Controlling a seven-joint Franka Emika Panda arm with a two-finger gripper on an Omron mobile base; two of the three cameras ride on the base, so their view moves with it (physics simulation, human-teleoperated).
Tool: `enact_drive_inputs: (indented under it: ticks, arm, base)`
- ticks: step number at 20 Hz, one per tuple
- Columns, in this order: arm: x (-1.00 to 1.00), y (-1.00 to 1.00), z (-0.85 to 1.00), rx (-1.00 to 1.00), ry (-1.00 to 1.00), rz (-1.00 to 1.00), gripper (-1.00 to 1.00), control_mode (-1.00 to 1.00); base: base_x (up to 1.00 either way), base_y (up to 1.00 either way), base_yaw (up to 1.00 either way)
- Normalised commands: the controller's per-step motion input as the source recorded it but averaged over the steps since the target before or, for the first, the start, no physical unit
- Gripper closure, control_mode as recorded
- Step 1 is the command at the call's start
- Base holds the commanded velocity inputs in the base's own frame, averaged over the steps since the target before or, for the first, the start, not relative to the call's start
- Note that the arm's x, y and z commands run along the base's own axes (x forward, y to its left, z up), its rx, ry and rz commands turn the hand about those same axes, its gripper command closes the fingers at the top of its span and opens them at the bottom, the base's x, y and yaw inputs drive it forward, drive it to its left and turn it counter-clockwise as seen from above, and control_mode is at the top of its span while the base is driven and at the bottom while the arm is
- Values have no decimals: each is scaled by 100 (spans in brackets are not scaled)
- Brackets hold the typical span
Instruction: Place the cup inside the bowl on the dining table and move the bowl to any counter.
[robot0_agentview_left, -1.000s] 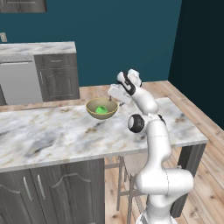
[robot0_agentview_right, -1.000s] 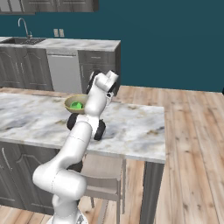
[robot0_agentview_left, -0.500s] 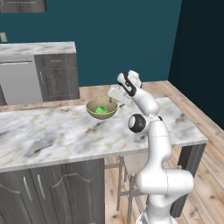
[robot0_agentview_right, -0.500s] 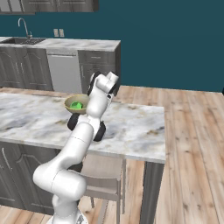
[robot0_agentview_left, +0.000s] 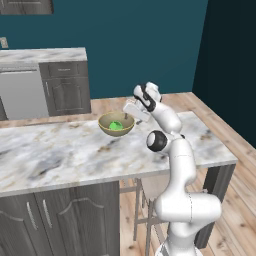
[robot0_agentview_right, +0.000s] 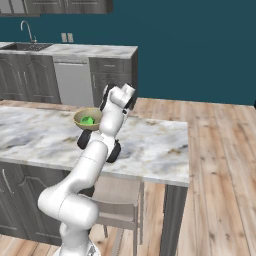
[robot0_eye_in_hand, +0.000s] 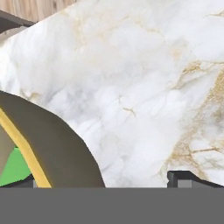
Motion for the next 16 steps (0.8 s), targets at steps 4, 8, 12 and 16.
enact_drive_inputs:
  ticks: [4,8,12,16]
  arm:
    - [-1,2,-4,0,0,0,-100,-100]
    - [0,0,0,0,0,0,100,-100]
    - [0,0,0,0,0,0,100,-100]
    - [0,0,0,0,0,0,100,-100]
  base:
    - [0,0,0]
    - [0,0,0]
    - [0,0,0]
    - [0,0,0]
